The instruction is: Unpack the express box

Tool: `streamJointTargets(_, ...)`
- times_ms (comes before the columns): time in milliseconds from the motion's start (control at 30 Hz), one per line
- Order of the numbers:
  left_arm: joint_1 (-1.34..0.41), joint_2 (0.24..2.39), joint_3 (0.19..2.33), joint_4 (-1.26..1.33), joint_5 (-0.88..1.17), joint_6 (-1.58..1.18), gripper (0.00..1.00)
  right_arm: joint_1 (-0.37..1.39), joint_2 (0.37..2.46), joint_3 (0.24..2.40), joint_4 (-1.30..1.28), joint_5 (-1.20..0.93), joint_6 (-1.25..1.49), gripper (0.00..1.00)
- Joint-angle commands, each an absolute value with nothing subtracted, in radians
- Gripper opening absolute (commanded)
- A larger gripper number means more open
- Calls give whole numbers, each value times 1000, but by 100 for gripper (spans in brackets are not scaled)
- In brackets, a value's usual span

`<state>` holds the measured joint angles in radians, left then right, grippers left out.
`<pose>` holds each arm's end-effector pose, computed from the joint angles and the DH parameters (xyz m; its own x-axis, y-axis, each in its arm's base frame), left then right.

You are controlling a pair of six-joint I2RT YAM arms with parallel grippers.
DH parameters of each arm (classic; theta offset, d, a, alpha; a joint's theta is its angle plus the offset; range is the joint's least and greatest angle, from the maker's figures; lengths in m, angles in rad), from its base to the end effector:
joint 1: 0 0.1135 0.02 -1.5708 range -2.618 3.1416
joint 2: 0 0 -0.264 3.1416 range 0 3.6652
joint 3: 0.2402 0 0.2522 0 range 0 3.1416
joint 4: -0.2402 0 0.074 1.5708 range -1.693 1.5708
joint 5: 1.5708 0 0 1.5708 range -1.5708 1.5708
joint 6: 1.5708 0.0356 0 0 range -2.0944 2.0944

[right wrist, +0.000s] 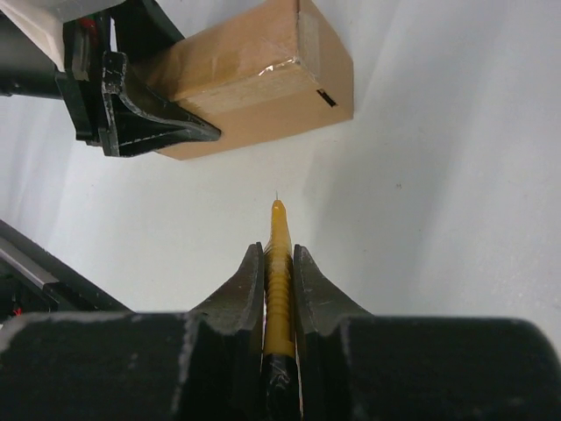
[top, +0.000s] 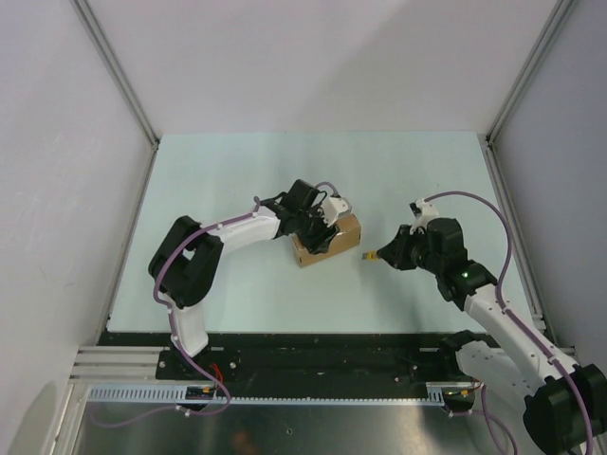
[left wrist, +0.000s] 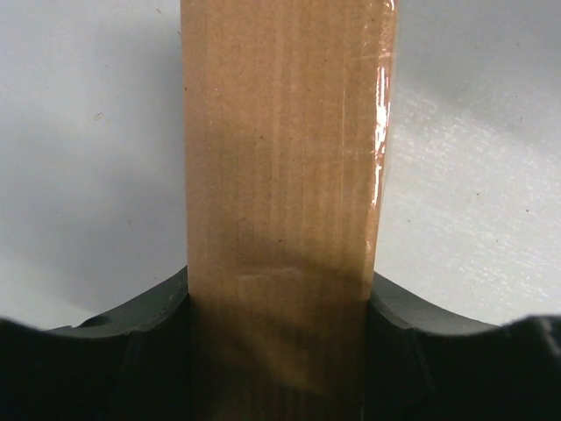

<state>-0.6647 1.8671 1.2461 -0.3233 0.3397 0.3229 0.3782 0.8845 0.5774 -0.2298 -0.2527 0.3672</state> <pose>0.3030 -0.2525 0.1851 -0.3713 0.6711 -0.6417 0.8997 0.4309 -0.0699 0.1803 0.0812 0.2454 -0.6437 0.1183 -0.7561 -0.3494 0.8336 0.4279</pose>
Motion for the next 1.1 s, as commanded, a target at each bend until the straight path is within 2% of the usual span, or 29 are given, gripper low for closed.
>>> streamJointTargets(0, -644, 1879, 1249, -397, 291, 324, 49, 364, 844, 586, -235, -249, 383, 0)
streamJointTargets(133, -664, 1849, 1291, -400, 310, 310, 67, 362, 871, 586, -206, -233, 384, 0)
streamJointTargets(233, -672, 1830, 1340, -399, 336, 279, 75, 361, 890, 586, -183, -215, 371, 0)
streamJointTargets(533, -672, 1735, 1460, -399, 428, 218, 86, 371, 954, 588, -114, -201, 331, 0)
streamJointTargets(633, -670, 1733, 1492, -393, 356, 168, 91, 380, 980, 588, -81, -202, 334, 0)
streamJointTargets(667, -670, 1744, 1506, -390, 233, 138, 91, 385, 991, 588, -72, -198, 336, 0)
streamJointTargets(800, -647, 1810, 1558, -383, 22, 32, 88, 419, 1046, 588, -29, -170, 336, 0)
streamJointTargets(933, -637, 1856, 1560, -382, -110, -67, 67, 448, 1097, 589, 21, -108, 344, 0)
streamJointTargets(1000, -632, 1862, 1542, -383, -117, -80, 61, 453, 1114, 595, 52, -83, 357, 0)
streamJointTargets(1067, -623, 1865, 1507, -385, -103, -92, 59, 454, 1143, 604, 77, -42, 364, 0)
